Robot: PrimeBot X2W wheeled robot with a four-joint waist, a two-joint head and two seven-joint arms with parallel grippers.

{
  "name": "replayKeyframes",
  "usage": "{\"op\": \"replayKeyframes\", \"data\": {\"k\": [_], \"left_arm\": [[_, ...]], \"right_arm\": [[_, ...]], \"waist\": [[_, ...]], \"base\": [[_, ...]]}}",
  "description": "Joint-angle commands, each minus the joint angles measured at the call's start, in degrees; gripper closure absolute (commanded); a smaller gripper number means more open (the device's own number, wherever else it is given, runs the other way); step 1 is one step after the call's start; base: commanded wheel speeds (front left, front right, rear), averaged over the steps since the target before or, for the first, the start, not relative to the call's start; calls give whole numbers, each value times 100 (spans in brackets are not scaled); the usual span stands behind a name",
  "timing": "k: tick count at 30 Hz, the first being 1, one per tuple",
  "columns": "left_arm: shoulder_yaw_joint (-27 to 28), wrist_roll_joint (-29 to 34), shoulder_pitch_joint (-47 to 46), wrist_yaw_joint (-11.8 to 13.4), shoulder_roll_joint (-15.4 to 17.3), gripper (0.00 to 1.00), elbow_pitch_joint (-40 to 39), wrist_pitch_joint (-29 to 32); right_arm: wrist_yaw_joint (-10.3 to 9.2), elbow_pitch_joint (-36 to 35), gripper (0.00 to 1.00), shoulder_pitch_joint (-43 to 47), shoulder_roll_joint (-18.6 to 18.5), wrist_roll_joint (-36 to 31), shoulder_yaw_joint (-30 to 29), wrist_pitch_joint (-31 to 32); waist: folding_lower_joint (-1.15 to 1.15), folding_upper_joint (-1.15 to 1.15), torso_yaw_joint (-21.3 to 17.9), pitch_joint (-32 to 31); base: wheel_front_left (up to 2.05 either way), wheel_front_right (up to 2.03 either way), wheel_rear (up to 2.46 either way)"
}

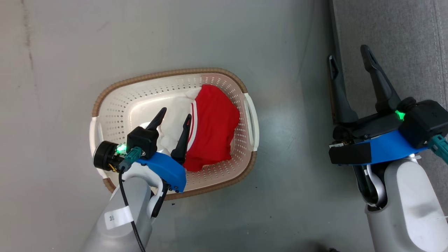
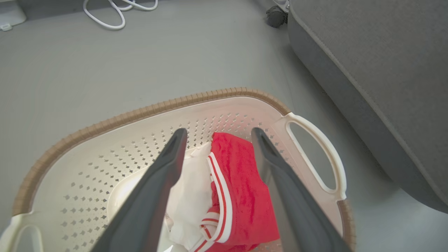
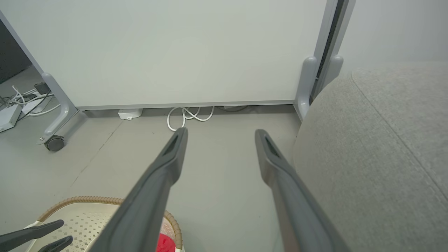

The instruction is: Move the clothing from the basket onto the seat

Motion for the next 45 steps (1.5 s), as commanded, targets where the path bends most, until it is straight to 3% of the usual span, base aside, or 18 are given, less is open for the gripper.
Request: {"op": "replayKeyframes", "data": {"k": [1, 7, 18, 31, 32, 33, 45], "left_arm": [[-49, -33, -182, -9, 59, 0, 75, -29], [-653, -258, -661, -7, 127, 0, 824, -29], [-1494, -1261, -1209, -7, 213, 0, 1998, 163], [-2051, -2151, -1482, -7, 222, 0, 2400, 1056], [-2119, -2161, -1509, -7, 252, 16, 2404, 1071], [-2183, -2163, -1523, -7, 269, 100, 2400, 1069], [-2637, -2568, -1594, -7, 354, 100, 2429, 1093]], "right_arm": [[1, 7, 0, -124, 3, -4, 27, -21], [1, 49, 0, -297, 3, 38, 126, -117], [1, 125, 0, -400, 4, 224, 283, -260], [1, 242, 0, -395, 5, 367, 302, -399], [2, 251, 0, -401, 5, 377, 304, -403], [1, 263, 0, -405, 5, 375, 306, -405], [1, 344, 0, -381, 5, 432, 301, -455]], "waist": [[-2, 0, -199, 275], [-2, 0, -360, 603], [-2, 0, -601, 935], [-2, 0, -725, 1016], [-2, 0, -728, 1014], [-2, 0, -731, 1012], [-2, 0, -773, 936]], "base": [[0, 0, 0], [0, 0, 0], [0, 0, 0], [0, 0, 0], [0, 0, 0], [0, 0, 0], [0, 0, 0]]}}
